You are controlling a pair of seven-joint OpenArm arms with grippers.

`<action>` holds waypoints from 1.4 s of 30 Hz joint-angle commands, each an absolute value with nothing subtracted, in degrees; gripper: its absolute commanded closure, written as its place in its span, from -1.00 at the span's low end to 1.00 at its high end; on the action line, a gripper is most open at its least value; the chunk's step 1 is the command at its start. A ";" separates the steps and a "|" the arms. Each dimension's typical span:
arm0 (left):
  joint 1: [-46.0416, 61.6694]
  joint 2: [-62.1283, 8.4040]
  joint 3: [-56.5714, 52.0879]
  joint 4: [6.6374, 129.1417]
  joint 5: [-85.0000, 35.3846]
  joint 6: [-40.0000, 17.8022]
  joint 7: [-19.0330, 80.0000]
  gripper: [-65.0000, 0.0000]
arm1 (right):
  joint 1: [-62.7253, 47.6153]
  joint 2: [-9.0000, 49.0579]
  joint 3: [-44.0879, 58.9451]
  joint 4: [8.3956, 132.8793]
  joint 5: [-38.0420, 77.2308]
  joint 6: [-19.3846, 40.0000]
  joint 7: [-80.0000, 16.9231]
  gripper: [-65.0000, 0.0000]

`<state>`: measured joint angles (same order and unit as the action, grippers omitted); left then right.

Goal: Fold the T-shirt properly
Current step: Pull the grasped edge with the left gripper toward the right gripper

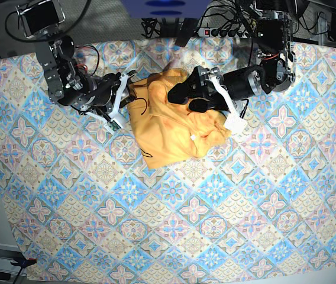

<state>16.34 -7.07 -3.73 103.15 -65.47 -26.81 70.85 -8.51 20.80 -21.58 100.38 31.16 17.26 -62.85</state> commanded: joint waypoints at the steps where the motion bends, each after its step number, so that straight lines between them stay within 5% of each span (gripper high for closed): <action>1: 16.92 -8.31 -4.97 104.13 -66.42 -26.86 70.46 -0.80 | -7.87 21.14 -21.23 101.14 31.69 17.27 -62.11 0.43; 10: 17.89 -10.15 -9.36 104.40 -69.05 -26.86 70.37 -0.80 | -7.69 20.97 -21.67 101.23 31.69 17.27 -62.11 0.43; 16: 14.37 -4.97 -4.35 99.03 -63.34 -26.86 70.11 -0.80 | -7.69 20.97 -21.23 101.23 31.69 17.27 -62.11 0.43; 32: 4.70 -4.35 3.82 83.38 -58.77 -26.68 70.02 -0.77 | -7.69 20.97 -21.23 101.32 31.69 17.27 -62.11 0.44; 34: 4.62 -4.35 4.26 83.30 -58.68 -26.68 69.76 -0.59 | -7.69 20.97 -21.23 101.32 31.69 17.27 -62.11 0.44; 42: 4.88 -4.35 4.44 82.95 -57.19 -26.68 68.00 0.70 | -7.60 20.97 -21.23 101.32 31.69 17.27 -62.11 0.44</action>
